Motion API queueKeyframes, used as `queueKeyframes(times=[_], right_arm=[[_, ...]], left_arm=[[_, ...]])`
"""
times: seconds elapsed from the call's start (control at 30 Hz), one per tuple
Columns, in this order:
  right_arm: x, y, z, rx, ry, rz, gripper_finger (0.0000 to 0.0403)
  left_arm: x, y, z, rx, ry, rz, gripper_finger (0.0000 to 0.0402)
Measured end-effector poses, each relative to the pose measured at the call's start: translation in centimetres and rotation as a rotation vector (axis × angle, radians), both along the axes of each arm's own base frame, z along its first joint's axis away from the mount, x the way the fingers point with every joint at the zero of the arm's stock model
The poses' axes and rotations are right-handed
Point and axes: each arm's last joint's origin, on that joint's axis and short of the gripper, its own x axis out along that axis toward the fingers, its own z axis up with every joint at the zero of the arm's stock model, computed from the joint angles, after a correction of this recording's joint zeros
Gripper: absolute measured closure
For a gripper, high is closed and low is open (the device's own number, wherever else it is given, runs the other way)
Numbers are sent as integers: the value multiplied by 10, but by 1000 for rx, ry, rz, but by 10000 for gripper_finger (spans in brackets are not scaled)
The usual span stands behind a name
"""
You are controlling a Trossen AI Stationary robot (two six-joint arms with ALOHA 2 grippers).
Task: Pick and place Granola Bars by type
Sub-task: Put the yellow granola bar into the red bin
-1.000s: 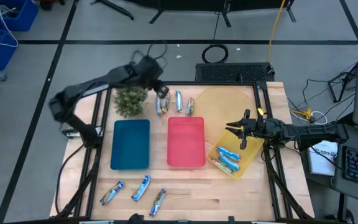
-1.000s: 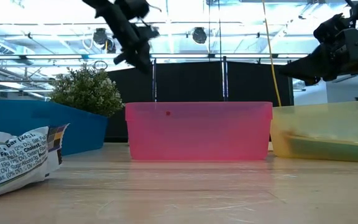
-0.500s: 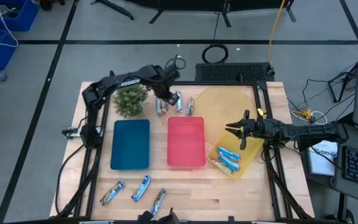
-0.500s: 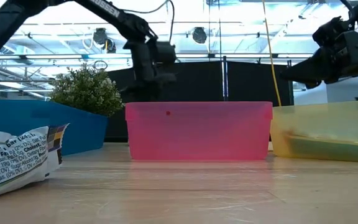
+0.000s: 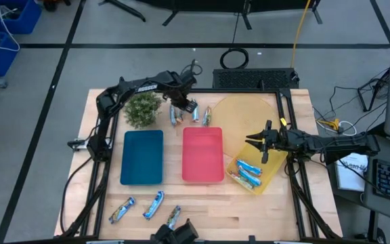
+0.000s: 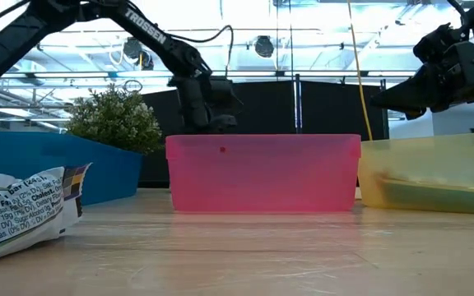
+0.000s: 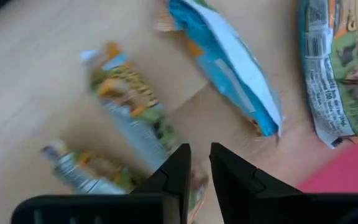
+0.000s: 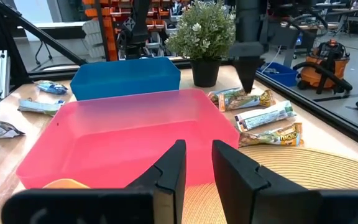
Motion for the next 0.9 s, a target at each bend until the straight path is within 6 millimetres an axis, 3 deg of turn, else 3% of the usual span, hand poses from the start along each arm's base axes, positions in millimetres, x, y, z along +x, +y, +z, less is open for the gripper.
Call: queueKeyframes(times=[0.17,0.53,0.9], right_arm=[[0,0,0,0,0,0,330],[0,0,0,0,0,0,330],[0,0,0,0,1,0,330]], left_arm=[[3,1,-13,35,47,-53,318],[1,2,-11,69,80,-1,191],[-8,12,-14,67,118,89,176]])
